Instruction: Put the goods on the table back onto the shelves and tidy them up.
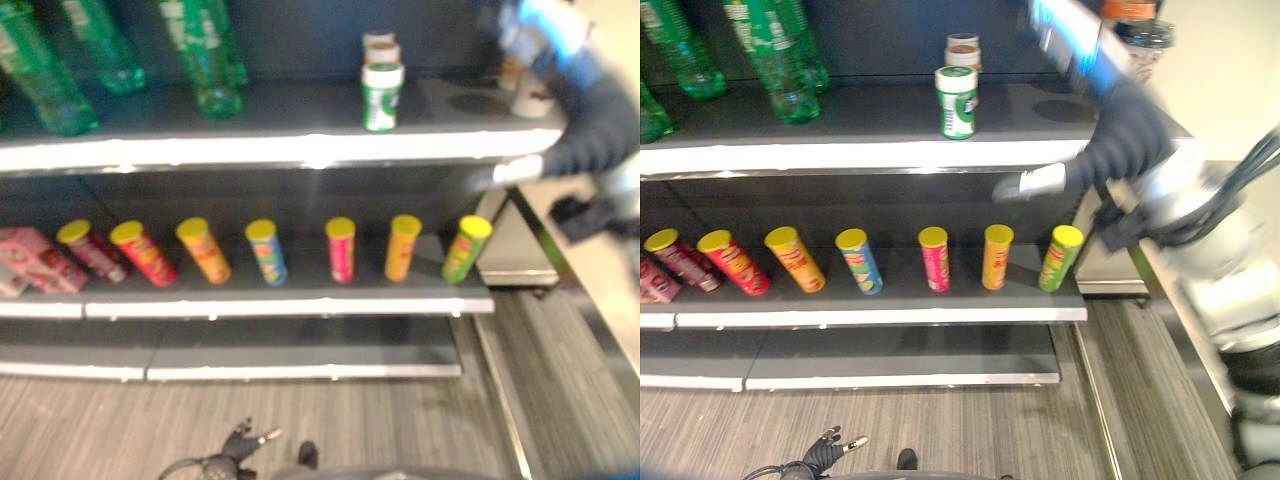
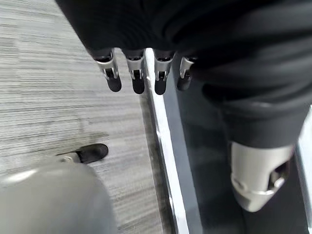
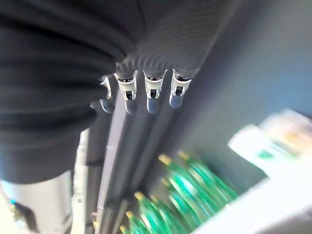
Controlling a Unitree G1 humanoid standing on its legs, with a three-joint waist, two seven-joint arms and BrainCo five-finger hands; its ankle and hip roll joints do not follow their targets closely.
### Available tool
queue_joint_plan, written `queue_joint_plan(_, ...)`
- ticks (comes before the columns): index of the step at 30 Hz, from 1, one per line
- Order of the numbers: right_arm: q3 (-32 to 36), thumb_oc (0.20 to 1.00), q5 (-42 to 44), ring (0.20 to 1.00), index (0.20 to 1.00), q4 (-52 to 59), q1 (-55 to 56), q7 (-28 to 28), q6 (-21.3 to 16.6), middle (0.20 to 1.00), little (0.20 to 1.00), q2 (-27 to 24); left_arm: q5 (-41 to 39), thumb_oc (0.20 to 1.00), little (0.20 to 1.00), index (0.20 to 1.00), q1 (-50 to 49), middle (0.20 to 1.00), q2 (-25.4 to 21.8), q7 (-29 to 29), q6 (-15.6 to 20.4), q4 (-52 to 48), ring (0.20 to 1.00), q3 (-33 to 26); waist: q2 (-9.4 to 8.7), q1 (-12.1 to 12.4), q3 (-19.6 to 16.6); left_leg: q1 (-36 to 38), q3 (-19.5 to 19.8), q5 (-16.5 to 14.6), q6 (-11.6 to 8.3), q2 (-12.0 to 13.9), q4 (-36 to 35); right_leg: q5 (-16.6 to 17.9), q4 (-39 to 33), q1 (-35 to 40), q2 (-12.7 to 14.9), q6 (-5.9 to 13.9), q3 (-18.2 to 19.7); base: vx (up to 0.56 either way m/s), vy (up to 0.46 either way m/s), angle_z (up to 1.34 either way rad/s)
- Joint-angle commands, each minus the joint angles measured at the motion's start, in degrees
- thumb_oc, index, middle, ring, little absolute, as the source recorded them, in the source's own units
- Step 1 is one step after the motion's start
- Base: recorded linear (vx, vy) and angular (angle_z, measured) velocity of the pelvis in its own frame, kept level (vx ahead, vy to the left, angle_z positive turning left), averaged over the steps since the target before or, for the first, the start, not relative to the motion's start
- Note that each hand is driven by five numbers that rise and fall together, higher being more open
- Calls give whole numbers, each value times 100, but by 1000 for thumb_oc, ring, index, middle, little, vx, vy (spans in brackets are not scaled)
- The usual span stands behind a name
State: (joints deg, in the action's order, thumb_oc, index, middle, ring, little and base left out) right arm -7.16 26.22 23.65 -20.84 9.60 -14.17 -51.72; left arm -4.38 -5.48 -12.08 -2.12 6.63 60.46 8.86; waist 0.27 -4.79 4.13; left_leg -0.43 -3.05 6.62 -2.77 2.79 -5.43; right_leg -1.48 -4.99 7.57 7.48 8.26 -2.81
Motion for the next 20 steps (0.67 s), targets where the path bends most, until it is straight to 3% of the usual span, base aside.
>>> queue_joint_plan(1, -277, 1000, 385, 1000, 1000, -42, 572, 594, 258, 1000, 1000, 416, 273, 1000, 1000, 1000, 385, 1000, -384, -25, 123, -34, 1000, -200, -203, 139, 115, 626, -433, -1013, -199, 48, 43, 138, 194, -426, 130, 87, 239, -14, 8, -24)
queue_joint_plan(2, -275, 1000, 385, 1000, 1000, -41, 574, 594, 259, 1000, 1000, 417, 273, 1000, 1000, 1000, 384, 1000, -385, -25, 123, -35, 1000, -199, -204, 141, 115, 626, -433, -1013, -199, 48, 43, 138, 194, -426, 130, 87, 239, -30, 7, -14)
queue_joint_plan(4, -692, 1000, 702, 1000, 1000, -474, 1622, 940, 539, 1000, 1000, 1372, 288, 1000, 1000, 1000, 432, 1000, -342, -4, 123, -169, 1000, -194, -154, 11, 208, 621, -486, -1002, -184, 56, 43, 146, 255, -519, 137, 83, 330, -41, 13, -5)
queue_joint_plan(7, -964, 1000, 638, 1000, 1000, -946, 2180, 1163, 730, 1000, 1000, 1657, 277, 1000, 1000, 1000, 414, 1000, -344, 35, 133, -200, 1000, -216, -145, -39, 221, 641, -515, -1019, -184, 49, 43, 146, 265, -523, 144, 82, 361, -8, 4, -19)
queue_joint_plan(10, -1173, 1000, -509, 1000, 1000, -2376, 2468, 985, 810, 1000, 1000, 1889, 406, 1000, 1000, 1000, 468, 1000, -333, 69, 110, -135, 1000, -163, -144, -80, 237, 664, -526, -1023, -181, 43, 43, 137, 268, -496, 157, 83, 338, -2, -4, 0)
queue_joint_plan(14, -1187, 1000, -1100, 1000, 1000, -3591, 2476, 678, 821, 1000, 1000, 2187, 426, 1000, 1000, 1000, 514, 1000, -319, 73, 116, -117, 1000, -34, -160, -66, 241, 680, -507, -1024, -174, 34, 43, 129, 265, -460, 163, 89, 303, 0, 0, 0)
queue_joint_plan(15, -1166, 1000, -1519, 1000, 1000, -4372, 2484, 446, 829, 1000, 1000, 2394, 419, 1000, 1000, 1000, 519, 1000, -310, 58, 122, -100, 1000, 18, -180, -33, 236, 687, -487, -1026, -166, 29, 43, 124, 268, -434, 170, 90, 276, 0, 0, 0)
queue_joint_plan(20, -909, 1000, -1880, 1000, 1000, -6315, 2314, -112, 903, 1000, 1000, 2933, 280, 1000, 1000, 1000, 543, 1000, -287, 43, 128, -99, 1000, 95, -217, 24, 232, 716, -443, -1028, -144, 14, 43, 102, 285, -386, 174, 89, 226, 1, -7, 2)
